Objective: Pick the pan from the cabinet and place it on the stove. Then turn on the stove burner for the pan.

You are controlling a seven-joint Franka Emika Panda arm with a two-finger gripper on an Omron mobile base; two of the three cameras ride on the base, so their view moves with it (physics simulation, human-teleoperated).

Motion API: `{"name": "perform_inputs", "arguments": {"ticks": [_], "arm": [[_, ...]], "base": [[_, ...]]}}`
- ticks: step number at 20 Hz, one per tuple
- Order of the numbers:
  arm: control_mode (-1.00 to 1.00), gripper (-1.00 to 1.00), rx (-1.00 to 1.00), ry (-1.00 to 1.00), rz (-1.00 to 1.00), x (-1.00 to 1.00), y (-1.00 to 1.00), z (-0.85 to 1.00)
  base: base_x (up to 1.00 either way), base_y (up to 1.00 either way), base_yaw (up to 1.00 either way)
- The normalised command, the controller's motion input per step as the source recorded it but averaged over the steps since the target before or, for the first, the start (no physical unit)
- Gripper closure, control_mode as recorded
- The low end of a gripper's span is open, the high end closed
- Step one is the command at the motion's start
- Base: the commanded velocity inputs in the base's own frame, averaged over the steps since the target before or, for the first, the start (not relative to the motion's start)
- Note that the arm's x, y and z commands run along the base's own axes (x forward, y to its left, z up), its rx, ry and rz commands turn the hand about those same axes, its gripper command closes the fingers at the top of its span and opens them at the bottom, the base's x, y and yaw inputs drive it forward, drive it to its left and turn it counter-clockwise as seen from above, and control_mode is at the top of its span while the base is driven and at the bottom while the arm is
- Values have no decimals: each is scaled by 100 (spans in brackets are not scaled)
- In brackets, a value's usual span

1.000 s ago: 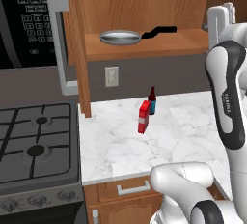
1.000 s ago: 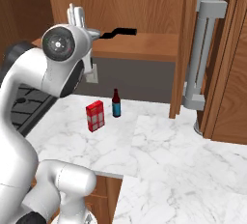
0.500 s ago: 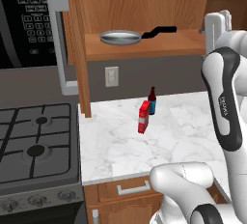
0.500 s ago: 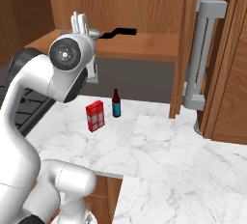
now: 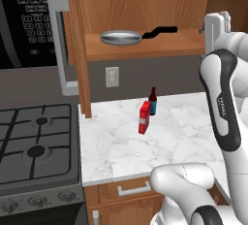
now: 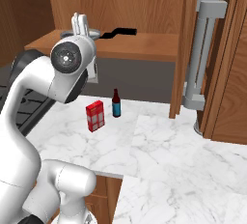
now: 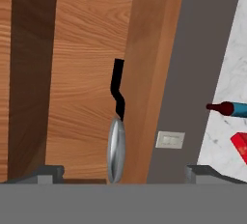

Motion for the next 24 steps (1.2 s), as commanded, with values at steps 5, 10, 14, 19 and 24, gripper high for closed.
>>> {"name": "perform_inputs", "arguments": {"ticks": [5, 10, 14, 19, 24], "arm": [[-100, -100, 0, 0, 0, 1, 0, 5], [-100, -100, 0, 0, 0, 0, 0, 6], [-100, -100, 0, 0, 0, 1, 0, 5], [-100, -100, 0, 0, 0, 10, 0, 0], [-100, -100, 0, 1, 0, 17, -1, 0]], "base": [[0, 0, 0], [0, 0, 0], [0, 0, 0], [0, 0, 0], [0, 0, 0]]}}
